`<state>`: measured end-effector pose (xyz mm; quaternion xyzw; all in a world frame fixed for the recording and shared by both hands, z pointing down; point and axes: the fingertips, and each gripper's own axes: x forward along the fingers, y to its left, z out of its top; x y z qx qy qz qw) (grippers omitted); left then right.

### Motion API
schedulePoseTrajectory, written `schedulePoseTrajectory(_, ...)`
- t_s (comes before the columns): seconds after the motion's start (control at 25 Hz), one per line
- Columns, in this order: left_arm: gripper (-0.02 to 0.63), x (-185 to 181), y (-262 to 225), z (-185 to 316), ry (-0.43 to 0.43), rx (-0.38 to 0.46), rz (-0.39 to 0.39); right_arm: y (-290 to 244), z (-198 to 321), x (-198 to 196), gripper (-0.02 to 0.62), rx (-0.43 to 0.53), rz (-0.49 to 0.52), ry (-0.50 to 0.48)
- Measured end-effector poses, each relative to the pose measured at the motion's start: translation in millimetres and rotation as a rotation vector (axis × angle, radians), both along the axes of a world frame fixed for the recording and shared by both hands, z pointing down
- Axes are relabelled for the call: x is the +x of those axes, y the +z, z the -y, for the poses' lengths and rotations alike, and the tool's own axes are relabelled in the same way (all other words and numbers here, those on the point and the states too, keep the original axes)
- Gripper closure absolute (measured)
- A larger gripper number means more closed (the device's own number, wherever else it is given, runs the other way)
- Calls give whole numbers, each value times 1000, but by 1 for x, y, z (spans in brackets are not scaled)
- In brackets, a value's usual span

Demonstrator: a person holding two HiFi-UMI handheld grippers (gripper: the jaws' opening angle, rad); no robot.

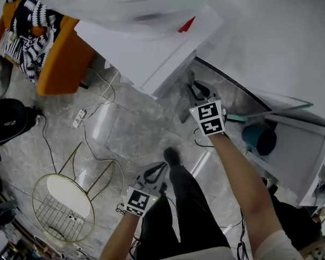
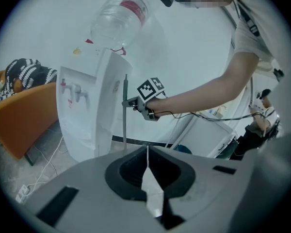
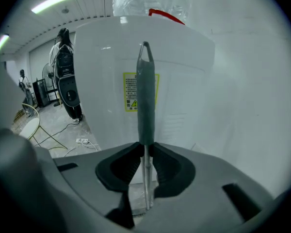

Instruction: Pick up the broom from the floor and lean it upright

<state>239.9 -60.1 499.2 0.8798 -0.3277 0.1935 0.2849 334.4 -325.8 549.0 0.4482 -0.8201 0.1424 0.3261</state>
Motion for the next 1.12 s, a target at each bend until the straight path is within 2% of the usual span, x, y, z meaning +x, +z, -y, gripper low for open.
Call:
schedulePoseTrajectory(0.28, 594, -1, 13, 8, 3, -12, 4, 8, 21, -6, 508, 25, 6, -13)
schedulePoseTrajectory(0.48, 594, -1, 10, 17, -1, -10, -2, 9, 24, -9, 445, 44, 2, -73)
schedulePoseTrajectory(0.88, 594, -6, 15, 20, -18, -39, 1, 15, 29, -11, 425, 41, -21, -108)
schedulePoseTrajectory(1.12, 594, -8, 15, 21, -13, -29, 12, 14, 28, -8, 404, 28, -34, -123)
